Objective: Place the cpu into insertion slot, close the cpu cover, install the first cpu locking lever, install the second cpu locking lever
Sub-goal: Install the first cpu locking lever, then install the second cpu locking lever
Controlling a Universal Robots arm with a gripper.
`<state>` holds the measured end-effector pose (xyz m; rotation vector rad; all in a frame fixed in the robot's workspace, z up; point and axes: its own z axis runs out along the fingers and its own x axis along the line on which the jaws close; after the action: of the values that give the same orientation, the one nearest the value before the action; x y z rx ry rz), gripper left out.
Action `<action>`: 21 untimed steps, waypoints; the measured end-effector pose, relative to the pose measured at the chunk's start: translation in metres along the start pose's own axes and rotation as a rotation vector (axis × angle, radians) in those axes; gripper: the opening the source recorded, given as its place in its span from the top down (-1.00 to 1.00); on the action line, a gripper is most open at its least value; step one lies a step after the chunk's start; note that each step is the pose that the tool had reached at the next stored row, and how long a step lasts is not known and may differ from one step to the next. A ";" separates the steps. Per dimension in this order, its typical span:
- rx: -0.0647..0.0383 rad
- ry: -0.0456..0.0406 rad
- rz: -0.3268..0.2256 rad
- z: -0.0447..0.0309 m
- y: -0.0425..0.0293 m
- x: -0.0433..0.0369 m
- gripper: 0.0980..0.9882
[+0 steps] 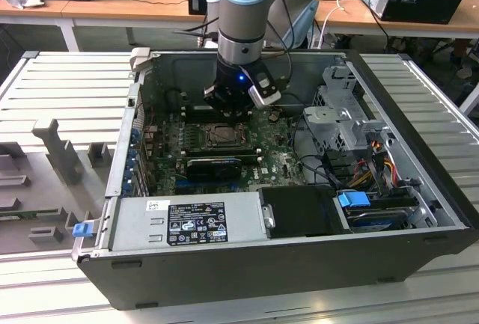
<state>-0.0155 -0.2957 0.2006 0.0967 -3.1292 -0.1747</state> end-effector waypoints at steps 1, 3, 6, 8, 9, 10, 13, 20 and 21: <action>-0.002 0.0000 0.000 0.0000 -0.0001 0.0001 0.98; -0.021 -0.0015 0.000 0.0003 0.0000 0.0000 0.98; -0.024 -0.0018 0.000 -0.0026 0.0005 0.0000 0.98; -0.023 -0.0014 0.000 -0.0130 0.0015 0.0000 0.98; -0.023 -0.0015 0.000 -0.0155 0.0018 0.0000 0.98; -0.023 -0.0017 0.000 -0.0154 0.0017 0.0000 0.98; -0.023 -0.0015 0.000 -0.0158 -0.0009 0.0002 0.98; -0.023 -0.0015 0.000 -0.0162 -0.0049 0.0005 0.98; -0.023 -0.0014 0.000 -0.0163 -0.0054 0.0005 0.98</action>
<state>-0.0154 -0.3029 0.2162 0.0966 -3.1277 -0.2108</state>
